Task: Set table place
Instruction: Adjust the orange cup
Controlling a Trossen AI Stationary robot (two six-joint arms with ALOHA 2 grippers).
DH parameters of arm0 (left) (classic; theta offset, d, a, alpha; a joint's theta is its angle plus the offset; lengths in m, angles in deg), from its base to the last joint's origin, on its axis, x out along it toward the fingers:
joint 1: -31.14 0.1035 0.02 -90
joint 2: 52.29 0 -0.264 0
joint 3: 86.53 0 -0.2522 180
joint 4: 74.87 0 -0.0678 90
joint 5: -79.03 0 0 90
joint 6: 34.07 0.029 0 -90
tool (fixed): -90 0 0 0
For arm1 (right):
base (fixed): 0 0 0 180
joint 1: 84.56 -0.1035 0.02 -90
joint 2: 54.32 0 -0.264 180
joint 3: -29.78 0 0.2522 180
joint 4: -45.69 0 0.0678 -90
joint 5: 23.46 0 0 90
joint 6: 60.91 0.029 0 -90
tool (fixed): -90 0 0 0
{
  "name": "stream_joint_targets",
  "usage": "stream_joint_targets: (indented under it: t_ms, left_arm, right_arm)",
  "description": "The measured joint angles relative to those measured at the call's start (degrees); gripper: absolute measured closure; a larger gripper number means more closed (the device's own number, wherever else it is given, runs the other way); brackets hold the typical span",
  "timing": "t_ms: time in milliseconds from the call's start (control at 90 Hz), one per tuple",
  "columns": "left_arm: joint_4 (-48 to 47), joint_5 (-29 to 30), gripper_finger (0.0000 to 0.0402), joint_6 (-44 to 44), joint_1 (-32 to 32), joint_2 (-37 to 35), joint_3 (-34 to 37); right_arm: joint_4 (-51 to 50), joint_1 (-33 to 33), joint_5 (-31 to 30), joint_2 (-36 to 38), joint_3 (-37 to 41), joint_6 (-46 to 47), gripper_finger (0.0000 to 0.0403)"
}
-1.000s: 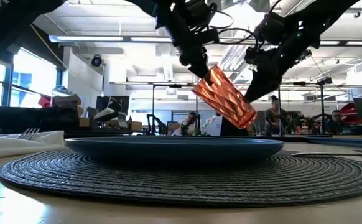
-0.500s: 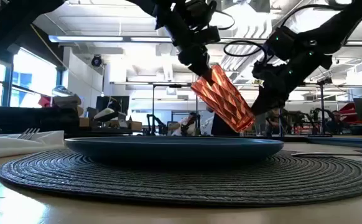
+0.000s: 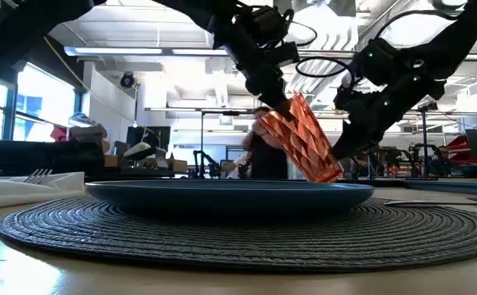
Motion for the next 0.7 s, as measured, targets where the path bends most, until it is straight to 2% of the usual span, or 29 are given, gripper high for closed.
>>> stream_joint_targets:
  t_ms: [167,456,567,700]
  left_arm:
    - [0.8,0.0,0.0402,-0.2,-0.6,-0.2,0.0]
    - [1.9,-0.9,0.0401,-0.8,-0.4,0.5,0.0]
    - [1.9,-1.1,0.0401,-1.0,-0.3,0.6,0.0]
    - [3.3,-1.5,0.0401,-1.6,0.0,0.5,0.0]
  right_arm:
    - [5.0,-0.9,-0.1,-5.1,-0.1,0.1,0.0403]
    - [9.8,-0.9,-0.7,-9.2,-0.1,0.5,0.0403]
    - [7.3,-0.8,-0.7,-8.0,-0.1,0.5,0.0403]
    - [-0.1,-0.8,-1.1,-1.8,-0.9,-0.5,0.0403]
